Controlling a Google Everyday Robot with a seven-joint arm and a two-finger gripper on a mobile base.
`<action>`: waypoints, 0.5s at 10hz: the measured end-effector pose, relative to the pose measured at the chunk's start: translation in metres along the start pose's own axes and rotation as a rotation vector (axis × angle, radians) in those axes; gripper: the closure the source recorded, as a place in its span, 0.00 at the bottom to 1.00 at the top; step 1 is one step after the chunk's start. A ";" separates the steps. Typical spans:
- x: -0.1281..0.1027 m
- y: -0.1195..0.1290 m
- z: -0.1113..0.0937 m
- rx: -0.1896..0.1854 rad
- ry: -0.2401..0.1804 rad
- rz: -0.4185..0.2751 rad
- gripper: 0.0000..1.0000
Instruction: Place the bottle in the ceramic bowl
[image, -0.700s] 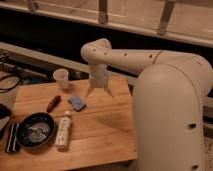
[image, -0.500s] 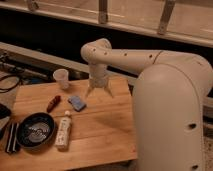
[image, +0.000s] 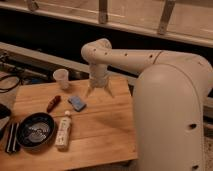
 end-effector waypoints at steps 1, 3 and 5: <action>0.000 0.000 0.000 0.000 0.000 0.000 0.20; 0.000 0.000 0.000 0.000 0.000 0.000 0.20; 0.000 0.000 0.001 0.001 0.002 0.000 0.20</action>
